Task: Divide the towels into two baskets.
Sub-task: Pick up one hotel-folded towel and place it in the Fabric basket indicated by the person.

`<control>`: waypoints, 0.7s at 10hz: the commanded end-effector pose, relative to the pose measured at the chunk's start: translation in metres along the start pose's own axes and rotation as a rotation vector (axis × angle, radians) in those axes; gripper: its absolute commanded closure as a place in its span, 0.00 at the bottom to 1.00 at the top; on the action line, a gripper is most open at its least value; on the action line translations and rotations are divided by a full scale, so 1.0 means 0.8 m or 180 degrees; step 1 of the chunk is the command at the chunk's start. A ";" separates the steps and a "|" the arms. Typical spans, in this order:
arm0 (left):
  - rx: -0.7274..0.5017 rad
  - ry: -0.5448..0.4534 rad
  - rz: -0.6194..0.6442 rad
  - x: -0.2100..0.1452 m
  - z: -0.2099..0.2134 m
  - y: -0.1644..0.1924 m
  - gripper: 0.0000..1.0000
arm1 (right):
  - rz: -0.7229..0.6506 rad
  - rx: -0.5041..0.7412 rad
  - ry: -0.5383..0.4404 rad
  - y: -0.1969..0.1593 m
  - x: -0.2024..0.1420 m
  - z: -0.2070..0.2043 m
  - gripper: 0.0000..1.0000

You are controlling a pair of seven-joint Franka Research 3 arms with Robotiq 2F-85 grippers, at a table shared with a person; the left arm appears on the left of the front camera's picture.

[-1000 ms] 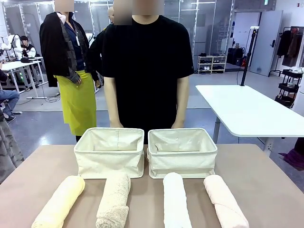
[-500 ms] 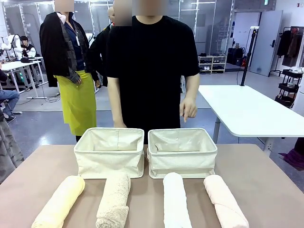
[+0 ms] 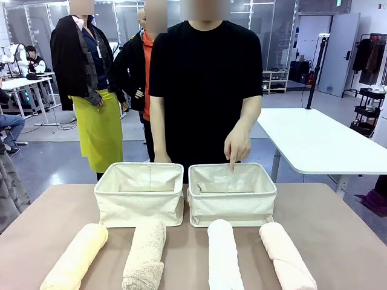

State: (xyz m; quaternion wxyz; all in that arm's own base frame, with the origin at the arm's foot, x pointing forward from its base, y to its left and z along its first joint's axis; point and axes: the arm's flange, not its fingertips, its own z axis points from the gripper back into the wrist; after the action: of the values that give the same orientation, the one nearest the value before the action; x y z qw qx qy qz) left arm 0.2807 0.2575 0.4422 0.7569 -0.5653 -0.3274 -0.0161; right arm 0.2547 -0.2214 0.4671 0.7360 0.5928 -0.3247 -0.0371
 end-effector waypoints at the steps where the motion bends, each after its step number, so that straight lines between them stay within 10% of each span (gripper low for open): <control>1: -0.0035 -0.0013 -0.0009 -0.002 0.003 -0.001 0.00 | 0.0022 0.0034 -0.0011 0.004 0.000 0.002 0.00; 7: -0.0035 -0.0013 -0.0009 -0.002 0.003 -0.001 0.00 | 0.0267 -0.0470 0.0544 0.068 0.027 -0.073 0.00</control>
State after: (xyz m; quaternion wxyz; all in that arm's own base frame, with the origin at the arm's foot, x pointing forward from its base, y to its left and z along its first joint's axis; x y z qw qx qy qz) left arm 0.2810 0.2572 0.4421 0.7571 -0.5654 -0.3269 -0.0163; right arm 0.2843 -0.1751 0.5074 0.7843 0.5446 -0.2965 0.0197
